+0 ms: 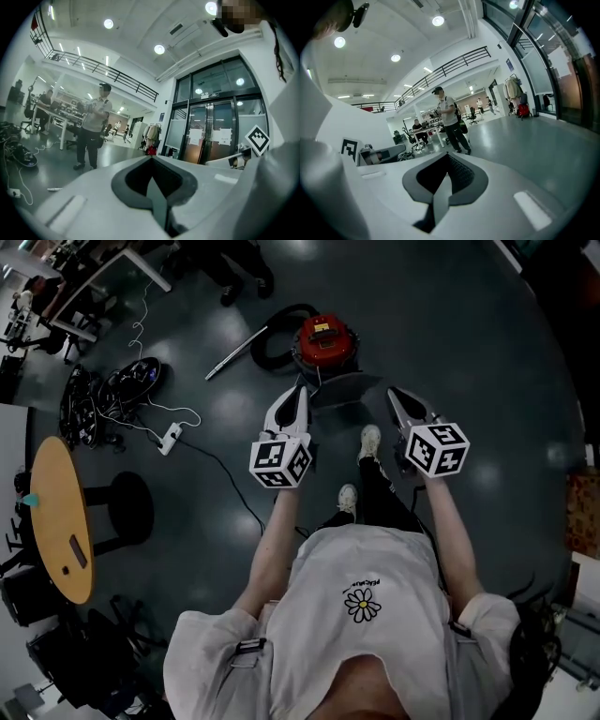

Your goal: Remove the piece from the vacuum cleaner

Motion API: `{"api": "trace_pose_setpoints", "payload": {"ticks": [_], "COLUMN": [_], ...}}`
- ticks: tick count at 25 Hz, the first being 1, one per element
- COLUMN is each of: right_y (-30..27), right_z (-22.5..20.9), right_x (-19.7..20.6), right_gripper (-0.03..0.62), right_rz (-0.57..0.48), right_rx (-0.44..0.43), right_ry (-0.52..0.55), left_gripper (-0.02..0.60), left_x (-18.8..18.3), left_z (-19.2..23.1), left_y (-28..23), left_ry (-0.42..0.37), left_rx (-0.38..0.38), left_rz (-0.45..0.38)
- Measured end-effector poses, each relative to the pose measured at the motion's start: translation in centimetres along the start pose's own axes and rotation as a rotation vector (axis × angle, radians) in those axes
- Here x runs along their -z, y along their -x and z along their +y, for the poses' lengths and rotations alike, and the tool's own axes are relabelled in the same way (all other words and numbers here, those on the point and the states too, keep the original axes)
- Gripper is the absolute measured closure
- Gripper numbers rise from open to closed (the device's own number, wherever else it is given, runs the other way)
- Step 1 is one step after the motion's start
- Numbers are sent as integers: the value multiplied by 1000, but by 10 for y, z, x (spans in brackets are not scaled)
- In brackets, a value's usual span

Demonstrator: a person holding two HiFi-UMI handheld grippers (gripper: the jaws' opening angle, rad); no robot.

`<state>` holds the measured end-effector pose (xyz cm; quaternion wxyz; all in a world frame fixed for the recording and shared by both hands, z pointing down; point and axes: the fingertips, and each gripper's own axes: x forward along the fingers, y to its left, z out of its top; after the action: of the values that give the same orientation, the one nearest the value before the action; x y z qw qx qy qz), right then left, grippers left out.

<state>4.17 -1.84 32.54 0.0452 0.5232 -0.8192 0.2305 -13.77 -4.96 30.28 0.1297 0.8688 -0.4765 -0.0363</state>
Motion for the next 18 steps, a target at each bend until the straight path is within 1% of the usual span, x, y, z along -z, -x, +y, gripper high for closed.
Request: {"api": "trace_pose_setpoints", "payload": {"ticks": [5, 9, 14, 18], "right_y": [-37, -82, -145, -193], "right_z": [-46, -87, -119, -144], "right_x": [-13, -25, -35, -28], "right_gripper": [571, 571, 571, 571], "right_rz": [31, 80, 158, 220], "right_rx": [28, 37, -15, -66], "right_ry": [51, 114, 263, 348], "left_gripper": [581, 581, 581, 581], "left_x": [5, 5, 12, 38], "left_z": [6, 18, 44, 63], "left_y": [-60, -115, -181, -226], "left_ry": [-8, -29, -55, -74], "left_rx": [12, 12, -1, -6], "left_rz": [35, 76, 142, 213]}}
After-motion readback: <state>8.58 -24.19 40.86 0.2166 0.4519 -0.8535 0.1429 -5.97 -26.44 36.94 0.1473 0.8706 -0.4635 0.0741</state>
